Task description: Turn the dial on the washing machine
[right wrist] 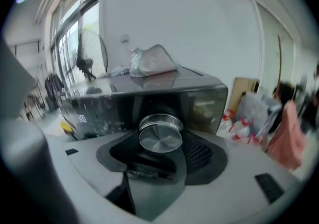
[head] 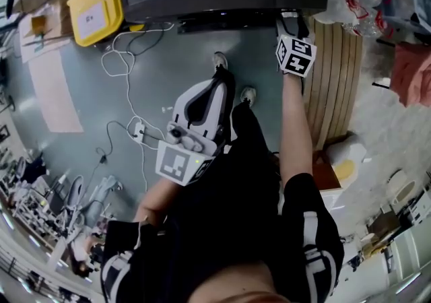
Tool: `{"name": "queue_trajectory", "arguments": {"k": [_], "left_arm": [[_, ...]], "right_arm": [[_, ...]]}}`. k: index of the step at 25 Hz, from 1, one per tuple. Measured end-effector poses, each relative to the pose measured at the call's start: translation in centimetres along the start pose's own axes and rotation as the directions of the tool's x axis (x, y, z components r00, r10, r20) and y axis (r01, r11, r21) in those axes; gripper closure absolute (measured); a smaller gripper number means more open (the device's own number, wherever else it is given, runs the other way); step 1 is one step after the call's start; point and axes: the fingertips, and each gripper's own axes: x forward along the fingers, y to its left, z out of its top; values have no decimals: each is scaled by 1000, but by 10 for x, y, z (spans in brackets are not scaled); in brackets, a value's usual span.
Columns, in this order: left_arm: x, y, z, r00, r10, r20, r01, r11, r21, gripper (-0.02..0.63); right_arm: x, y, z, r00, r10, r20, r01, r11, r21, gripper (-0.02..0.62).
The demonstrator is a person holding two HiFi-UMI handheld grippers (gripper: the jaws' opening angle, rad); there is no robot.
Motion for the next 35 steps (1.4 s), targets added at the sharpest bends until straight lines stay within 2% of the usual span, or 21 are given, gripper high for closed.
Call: {"name": "queue_trajectory", "arguments": {"k": [2,3,7,12,16,19,21,23,25,28,35], "left_arm": [[-2,0,-1,1000,2,-1,-2,1000,7,578],[-3,0,-2,1000,3,-4,-3,1000,7,578],[-9,1,0,1000,6,14,-6,1000,3,578],[-28,-8,14,999,4,45,-5,1000,13,578],[-60,-39,48,995,12,98,-18,998,57,578],[-91,-72,77,989,17,147,-30,996,87,578],[-116,-93,93,983,32,183,-52,993,103,578],[-140,-109,106,975,51,215,-77,990,115,578],[-161,-118,114,970,65,234,-95,988,123,578],[-188,-125,120,967,68,247,-102,986,129,578],[-242,-125,128,965,58,255,-96,986,137,578]], "right_arm": [[0,4,0,995,-99,-8,96,982,-164,304],[0,4,0,992,-123,-5,120,972,-204,304],[-1,4,1,993,-121,5,119,971,-209,298],[-28,15,0,997,-72,-7,70,984,-163,281],[-101,37,15,999,37,6,-36,998,-59,304],[-179,59,42,989,131,67,-130,991,-18,379],[-234,73,63,975,179,128,-180,984,-8,443],[-284,87,81,959,216,185,-216,976,-16,480],[-326,100,97,939,246,239,-243,969,-40,523],[-381,121,112,909,282,306,-269,960,-82,541],[-480,173,108,868,307,390,-302,950,-74,569]]}}
